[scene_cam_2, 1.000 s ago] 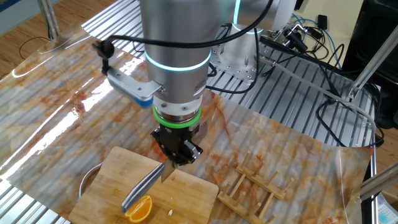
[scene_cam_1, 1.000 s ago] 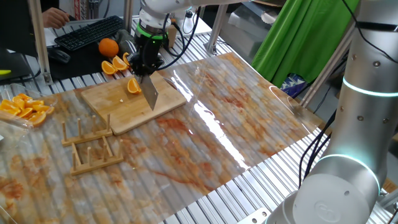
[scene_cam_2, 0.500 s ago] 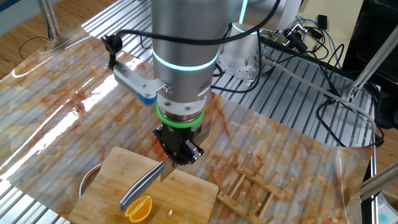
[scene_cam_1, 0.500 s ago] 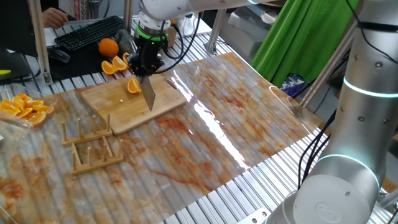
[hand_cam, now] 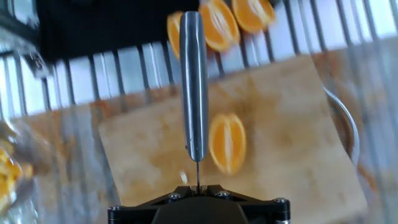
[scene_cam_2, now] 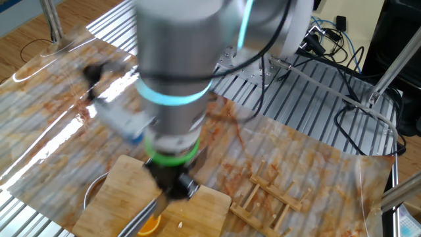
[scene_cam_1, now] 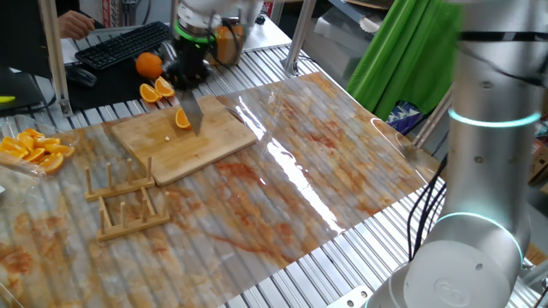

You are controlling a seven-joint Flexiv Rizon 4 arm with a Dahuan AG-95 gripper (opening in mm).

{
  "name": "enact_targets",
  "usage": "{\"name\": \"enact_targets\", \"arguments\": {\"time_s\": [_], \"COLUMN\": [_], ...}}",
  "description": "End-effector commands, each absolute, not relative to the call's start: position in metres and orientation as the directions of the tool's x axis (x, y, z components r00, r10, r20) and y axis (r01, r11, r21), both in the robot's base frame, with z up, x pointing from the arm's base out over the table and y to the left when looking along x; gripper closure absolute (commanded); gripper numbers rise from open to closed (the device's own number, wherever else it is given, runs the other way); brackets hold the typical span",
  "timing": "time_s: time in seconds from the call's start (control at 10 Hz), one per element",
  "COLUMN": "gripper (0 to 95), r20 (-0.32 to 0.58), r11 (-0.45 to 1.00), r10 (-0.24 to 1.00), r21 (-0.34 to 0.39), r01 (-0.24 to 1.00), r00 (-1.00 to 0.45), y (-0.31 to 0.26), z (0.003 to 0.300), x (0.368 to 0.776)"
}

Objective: Chop the orange

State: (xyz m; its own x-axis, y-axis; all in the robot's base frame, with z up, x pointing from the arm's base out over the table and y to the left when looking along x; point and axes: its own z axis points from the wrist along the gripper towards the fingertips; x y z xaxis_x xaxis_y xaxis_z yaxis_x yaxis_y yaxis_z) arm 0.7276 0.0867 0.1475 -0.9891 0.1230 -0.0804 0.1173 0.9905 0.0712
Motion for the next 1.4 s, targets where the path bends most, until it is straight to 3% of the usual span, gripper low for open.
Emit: {"name": "enact_targets", "arguments": {"time_s": [0.1,0.5,1.4], "gripper": [95.0,95.0,95.0], "r20": [-0.086,-0.100,-0.109], "r11": [0.992,0.995,0.990], "r10": [0.111,0.074,0.117], "r21": [0.073,0.078,0.086], "r01": [0.105,0.067,0.108], "r00": [-0.990,-0.992,-0.987], "y": [0.080,0.063,0.047], "z": [0.144,0.131,0.100], "x": [0.741,0.754,0.760]}}
